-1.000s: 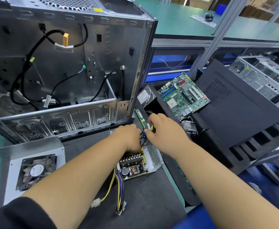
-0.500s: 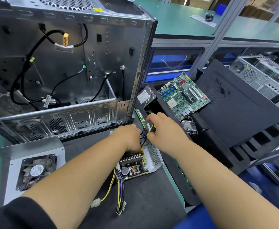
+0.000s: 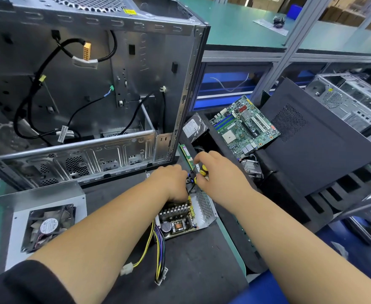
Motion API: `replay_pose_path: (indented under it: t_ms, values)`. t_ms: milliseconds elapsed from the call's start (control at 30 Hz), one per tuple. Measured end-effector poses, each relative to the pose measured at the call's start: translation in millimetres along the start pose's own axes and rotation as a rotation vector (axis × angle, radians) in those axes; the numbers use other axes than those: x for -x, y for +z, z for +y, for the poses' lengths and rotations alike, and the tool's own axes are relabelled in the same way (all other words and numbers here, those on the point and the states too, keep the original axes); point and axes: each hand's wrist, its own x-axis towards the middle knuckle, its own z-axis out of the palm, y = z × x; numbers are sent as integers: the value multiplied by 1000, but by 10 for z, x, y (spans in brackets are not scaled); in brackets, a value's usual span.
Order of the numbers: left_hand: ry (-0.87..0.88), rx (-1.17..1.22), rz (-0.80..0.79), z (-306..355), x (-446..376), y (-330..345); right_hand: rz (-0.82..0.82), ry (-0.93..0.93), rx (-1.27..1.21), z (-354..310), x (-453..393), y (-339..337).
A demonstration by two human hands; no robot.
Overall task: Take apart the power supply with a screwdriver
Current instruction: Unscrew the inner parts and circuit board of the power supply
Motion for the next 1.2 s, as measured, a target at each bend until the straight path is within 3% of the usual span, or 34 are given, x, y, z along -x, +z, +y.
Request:
replay_pose_path:
  t_ms: [200,333,500,667,900,1067,1200]
  values:
    - [-29,-3,-1,25,34,-4,-8,-18,-97,15,40,32]
    - [-42,46,93,31,107,-42,13,-38,-141,14,69,-20]
    - [7,330,259,-29,269,-187,62,-67,-197,7,139,-175]
    - [-19,321,315,9,439,-263,136,-68,-289,82,194,-349]
    - [-150,338,306,177,515,-227,189,-104,-380,210,260,-493]
    - [-301,238,325,401,371,-44,291,-92,-484,402,325,-484]
    - [-434,141,304,573,201,107,273,-87,-528,614,373,-446]
